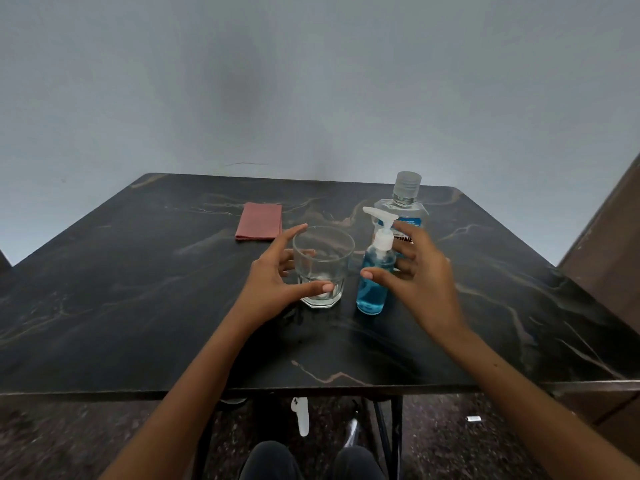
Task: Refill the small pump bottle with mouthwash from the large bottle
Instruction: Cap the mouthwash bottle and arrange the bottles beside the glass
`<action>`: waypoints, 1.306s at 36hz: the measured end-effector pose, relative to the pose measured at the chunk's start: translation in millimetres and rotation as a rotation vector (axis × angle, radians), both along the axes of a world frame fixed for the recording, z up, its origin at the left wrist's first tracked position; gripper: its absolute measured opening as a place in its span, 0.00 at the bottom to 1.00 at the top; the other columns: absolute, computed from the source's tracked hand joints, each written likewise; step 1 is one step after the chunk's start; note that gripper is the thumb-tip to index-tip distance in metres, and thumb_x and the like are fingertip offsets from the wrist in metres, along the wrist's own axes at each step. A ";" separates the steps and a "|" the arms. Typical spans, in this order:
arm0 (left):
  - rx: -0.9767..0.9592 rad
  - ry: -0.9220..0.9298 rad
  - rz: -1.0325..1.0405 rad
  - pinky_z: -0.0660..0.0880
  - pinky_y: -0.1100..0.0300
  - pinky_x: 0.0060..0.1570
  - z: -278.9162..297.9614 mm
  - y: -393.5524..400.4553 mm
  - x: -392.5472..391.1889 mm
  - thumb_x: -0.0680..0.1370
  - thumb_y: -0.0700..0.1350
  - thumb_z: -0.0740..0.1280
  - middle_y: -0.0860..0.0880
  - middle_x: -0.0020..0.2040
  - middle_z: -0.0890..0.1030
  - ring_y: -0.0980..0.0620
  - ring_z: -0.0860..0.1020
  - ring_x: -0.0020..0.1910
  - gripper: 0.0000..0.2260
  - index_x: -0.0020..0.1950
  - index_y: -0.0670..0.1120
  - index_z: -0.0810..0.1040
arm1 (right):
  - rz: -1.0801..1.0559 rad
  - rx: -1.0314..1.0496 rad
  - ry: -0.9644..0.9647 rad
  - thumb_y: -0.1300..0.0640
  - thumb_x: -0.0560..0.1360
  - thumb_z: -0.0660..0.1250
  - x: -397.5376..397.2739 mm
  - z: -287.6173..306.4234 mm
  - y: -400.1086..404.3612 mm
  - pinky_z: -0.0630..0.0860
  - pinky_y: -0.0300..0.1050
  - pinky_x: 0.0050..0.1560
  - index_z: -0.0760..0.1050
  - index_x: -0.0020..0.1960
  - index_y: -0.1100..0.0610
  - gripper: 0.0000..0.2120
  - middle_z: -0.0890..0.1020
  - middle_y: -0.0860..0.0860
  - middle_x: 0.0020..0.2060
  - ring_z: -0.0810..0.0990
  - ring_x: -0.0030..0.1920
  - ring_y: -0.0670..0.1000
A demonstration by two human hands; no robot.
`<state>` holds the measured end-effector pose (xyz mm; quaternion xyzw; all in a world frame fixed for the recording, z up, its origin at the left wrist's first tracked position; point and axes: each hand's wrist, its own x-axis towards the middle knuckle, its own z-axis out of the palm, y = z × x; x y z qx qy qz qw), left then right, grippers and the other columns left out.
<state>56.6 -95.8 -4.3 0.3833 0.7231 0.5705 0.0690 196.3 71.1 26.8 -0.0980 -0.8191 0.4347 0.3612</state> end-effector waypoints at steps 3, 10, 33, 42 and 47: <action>0.000 -0.031 -0.001 0.74 0.54 0.63 1.6 0.6 -3.3 0.59 0.56 0.80 0.52 0.59 0.81 0.57 0.79 0.58 0.42 0.69 0.62 0.66 | -0.035 0.052 -0.012 0.53 0.63 0.76 -2.9 -4.3 -3.0 0.73 0.28 0.53 0.69 0.67 0.53 0.34 0.77 0.46 0.58 0.75 0.58 0.42; -0.023 -0.090 0.002 0.77 0.61 0.56 8.8 2.3 -20.8 0.58 0.50 0.82 0.50 0.59 0.80 0.54 0.80 0.57 0.42 0.68 0.59 0.67 | -0.079 0.147 -0.021 0.54 0.66 0.75 -23.7 -4.7 -12.7 0.72 0.25 0.52 0.72 0.65 0.58 0.29 0.78 0.44 0.54 0.76 0.55 0.43; -0.168 -0.032 0.051 0.79 0.47 0.56 22.1 46.4 -114.9 0.57 0.51 0.83 0.43 0.57 0.82 0.47 0.82 0.54 0.44 0.68 0.52 0.66 | -0.305 0.166 -0.063 0.63 0.73 0.70 -141.6 -12.8 14.0 0.69 0.45 0.64 0.65 0.70 0.61 0.27 0.77 0.57 0.61 0.74 0.62 0.56; -0.290 0.015 0.127 0.79 0.56 0.52 24.8 73.5 -140.2 0.47 0.74 0.74 0.55 0.57 0.81 0.55 0.81 0.54 0.47 0.64 0.69 0.63 | -0.366 0.160 -0.023 0.64 0.72 0.71 -168.3 -10.9 42.6 0.68 0.37 0.51 0.69 0.65 0.59 0.23 0.80 0.55 0.54 0.79 0.54 0.54; -0.257 -0.076 0.005 0.76 0.50 0.60 27.8 83.9 -151.7 0.50 0.62 0.81 0.47 0.60 0.80 0.54 0.80 0.55 0.47 0.65 0.63 0.63 | -0.376 0.153 -0.025 0.64 0.71 0.71 -180.2 -11.5 53.1 0.69 0.38 0.53 0.68 0.66 0.59 0.25 0.80 0.56 0.55 0.78 0.55 0.53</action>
